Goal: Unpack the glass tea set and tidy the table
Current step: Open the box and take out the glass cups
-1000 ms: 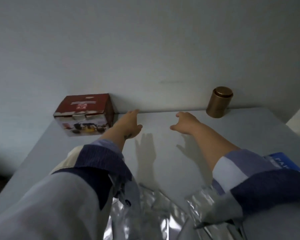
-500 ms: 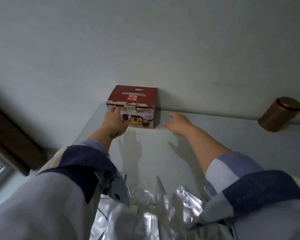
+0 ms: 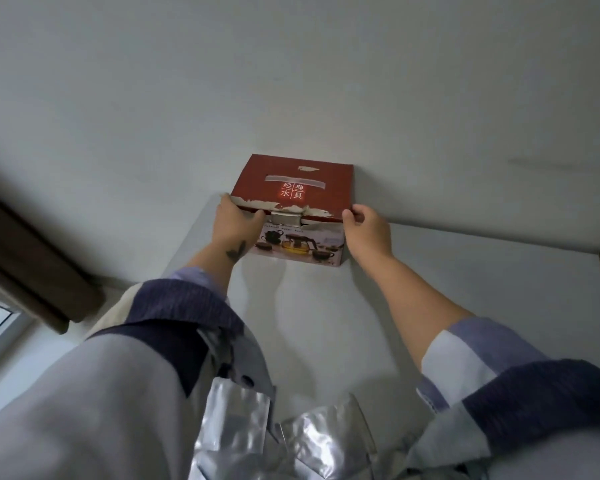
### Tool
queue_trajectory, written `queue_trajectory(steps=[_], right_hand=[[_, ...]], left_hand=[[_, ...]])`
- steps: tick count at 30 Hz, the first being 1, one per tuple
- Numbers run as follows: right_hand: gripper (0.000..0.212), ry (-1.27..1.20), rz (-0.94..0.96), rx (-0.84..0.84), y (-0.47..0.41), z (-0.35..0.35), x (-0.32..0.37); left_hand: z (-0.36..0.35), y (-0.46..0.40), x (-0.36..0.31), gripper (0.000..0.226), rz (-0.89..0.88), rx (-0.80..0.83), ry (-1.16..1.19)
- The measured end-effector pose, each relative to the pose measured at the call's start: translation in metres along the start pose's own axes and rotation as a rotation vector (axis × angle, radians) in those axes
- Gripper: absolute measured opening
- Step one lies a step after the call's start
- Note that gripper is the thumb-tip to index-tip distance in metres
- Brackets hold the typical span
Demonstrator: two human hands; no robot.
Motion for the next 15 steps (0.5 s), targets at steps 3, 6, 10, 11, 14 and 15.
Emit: queue_trajectory(steps=[3, 6, 10, 11, 14, 15], right_hand=[[0.034, -0.014, -0.013, -0.046, 0.001, -0.004, 0.0], [0.037, -0.013, -0.037, -0.077, 0.01, -0.007, 0.002], [0.034, -0.021, -0.068, -0.101, 0.028, -0.014, 0.005], [0.033, -0.022, -0.07, -0.102, 0.033, -0.015, 0.006], [0.033, -0.026, -0.08, -0.11, 0.045, -0.019, 0.007], [0.033, -0.024, -0.085, -0.116, 0.047, -0.021, 0.008]], left_hand=[[0.002, 0.0, -0.002, 0.039, -0.017, -0.001, 0.042], [0.008, 0.006, -0.001, 0.044, -0.043, -0.018, 0.035], [0.023, 0.011, 0.014, 0.06, -0.021, -0.053, -0.005], [0.027, 0.012, 0.018, 0.062, -0.016, -0.061, -0.022], [0.033, 0.012, 0.028, 0.074, -0.035, -0.039, -0.092], [0.034, 0.011, 0.03, 0.078, -0.038, -0.021, -0.104]])
Point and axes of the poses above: each hand's wrist, its own y-axis away from the middle knuckle, its own z-axis out of the back of the hand, x = y × z, the point moved 7 cm from there along -y, towards the middle knuckle, and after that the axes turned 5 degrees about z, right-handed, at the moved point
